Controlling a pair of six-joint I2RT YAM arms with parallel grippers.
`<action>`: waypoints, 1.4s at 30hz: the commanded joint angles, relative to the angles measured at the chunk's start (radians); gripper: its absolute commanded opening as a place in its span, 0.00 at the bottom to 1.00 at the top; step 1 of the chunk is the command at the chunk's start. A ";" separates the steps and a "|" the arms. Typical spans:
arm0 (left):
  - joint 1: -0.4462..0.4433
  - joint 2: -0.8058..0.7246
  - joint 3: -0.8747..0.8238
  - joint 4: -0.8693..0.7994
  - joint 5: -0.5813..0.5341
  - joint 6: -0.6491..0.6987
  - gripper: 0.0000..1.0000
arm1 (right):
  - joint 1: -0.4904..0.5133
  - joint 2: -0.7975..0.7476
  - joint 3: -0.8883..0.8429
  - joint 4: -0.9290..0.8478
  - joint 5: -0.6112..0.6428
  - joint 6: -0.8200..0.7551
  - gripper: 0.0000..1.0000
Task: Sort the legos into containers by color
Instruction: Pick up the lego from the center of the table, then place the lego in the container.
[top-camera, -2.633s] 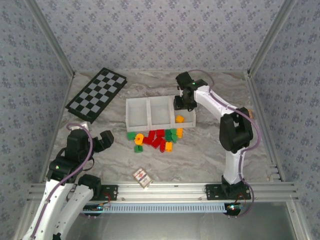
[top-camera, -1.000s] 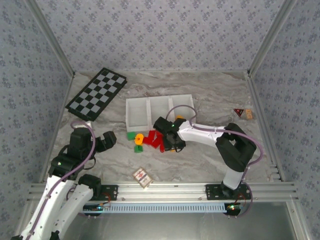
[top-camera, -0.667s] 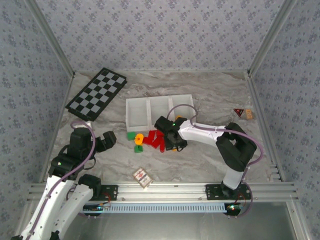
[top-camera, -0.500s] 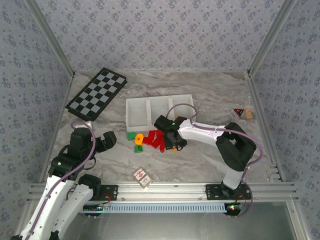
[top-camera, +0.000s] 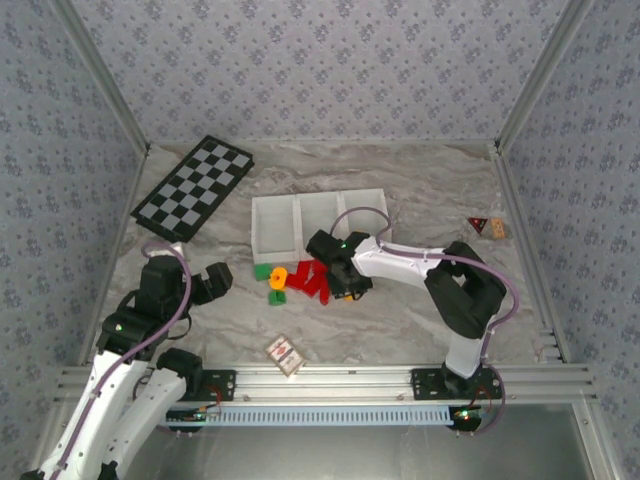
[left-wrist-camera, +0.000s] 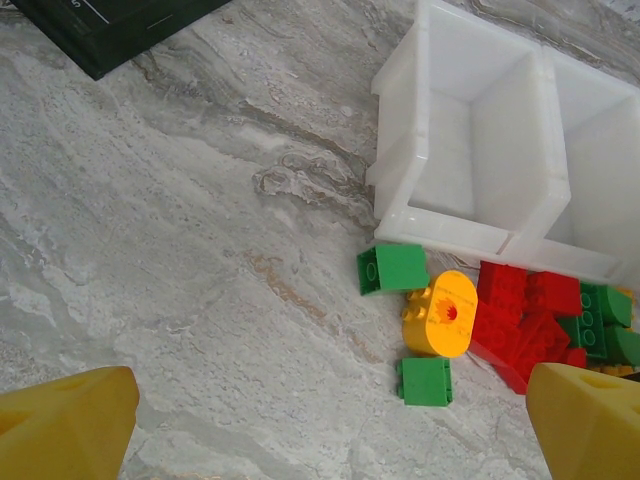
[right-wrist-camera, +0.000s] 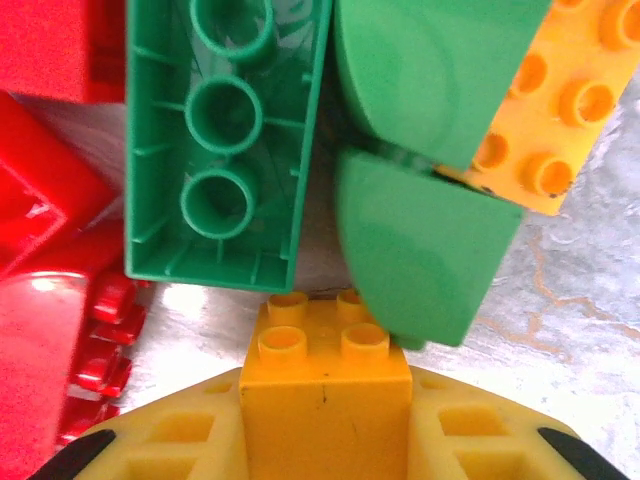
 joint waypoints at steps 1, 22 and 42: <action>-0.011 -0.017 0.036 -0.037 0.008 0.004 1.00 | -0.002 -0.021 0.058 -0.047 0.022 -0.001 0.28; -0.010 -0.012 0.064 -0.031 0.183 0.103 0.99 | -0.340 0.093 0.485 -0.120 -0.008 -0.322 0.26; -0.006 0.032 0.020 0.066 0.313 0.149 1.00 | -0.427 0.290 0.642 -0.113 -0.107 -0.335 0.39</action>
